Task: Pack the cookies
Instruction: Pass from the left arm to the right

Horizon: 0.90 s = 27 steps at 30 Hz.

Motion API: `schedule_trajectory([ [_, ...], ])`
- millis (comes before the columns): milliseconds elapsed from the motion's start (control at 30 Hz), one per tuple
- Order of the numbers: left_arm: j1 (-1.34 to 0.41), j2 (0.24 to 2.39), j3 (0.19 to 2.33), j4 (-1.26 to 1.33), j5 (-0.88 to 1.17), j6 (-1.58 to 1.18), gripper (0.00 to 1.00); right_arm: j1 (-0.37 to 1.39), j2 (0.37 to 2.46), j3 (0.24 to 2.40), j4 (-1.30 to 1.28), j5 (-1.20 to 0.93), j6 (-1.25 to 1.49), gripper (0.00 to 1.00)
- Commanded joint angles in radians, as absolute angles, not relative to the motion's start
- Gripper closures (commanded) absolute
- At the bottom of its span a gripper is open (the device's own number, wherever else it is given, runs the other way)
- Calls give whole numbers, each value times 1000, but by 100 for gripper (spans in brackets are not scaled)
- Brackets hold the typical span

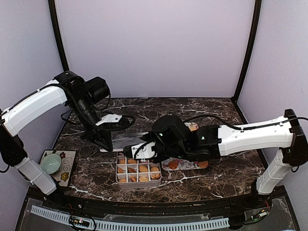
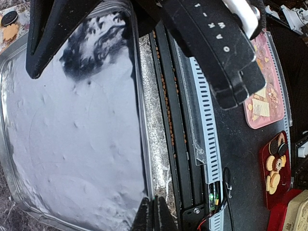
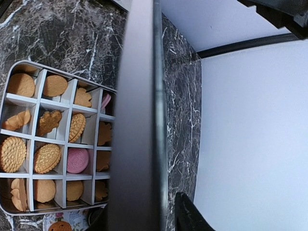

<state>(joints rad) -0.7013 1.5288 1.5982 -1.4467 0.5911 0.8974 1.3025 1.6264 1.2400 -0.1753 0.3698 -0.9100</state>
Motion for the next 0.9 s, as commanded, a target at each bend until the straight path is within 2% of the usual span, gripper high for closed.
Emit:
schedule_trajectory([
  [0, -707, 1528, 1622, -1462, 595, 915, 100, 1313, 1615, 1251, -78, 437, -915, 69],
  [100, -707, 1529, 1620, -1462, 581, 916, 100, 1315, 1609, 1242, -44, 461, -921, 78],
  [167, -707, 1530, 1620, -1454, 565, 905, 96, 1316, 1608, 1239, -15, 477, -923, 82],
  [300, -708, 1524, 1614, -1422, 487, 871, 74, 1318, 1609, 1236, 12, 498, -911, 87],
  [467, -665, 1470, 1559, -1274, 340, 823, 58, 1318, 1603, 1240, 0, 525, -839, 91],
  [567, -533, 1439, 1563, -1150, 348, 780, 36, 1318, 1553, 1235, -13, 534, -787, 92],
  [600, -489, 1436, 1573, -1108, 349, 758, 34, 1318, 1543, 1229, -16, 537, -773, 92],
  [633, -445, 1435, 1585, -1072, 355, 729, 24, 1318, 1531, 1221, -18, 538, -758, 92],
  [767, -284, 1423, 1625, -947, 438, 603, 18, 1318, 1499, 1201, -40, 524, -689, 92],
  [833, -215, 1414, 1631, -893, 507, 540, 4, 1317, 1490, 1199, -49, 513, -625, 92],
  [867, -178, 1412, 1629, -870, 537, 517, 1, 1316, 1486, 1203, -52, 507, -584, 92],
])
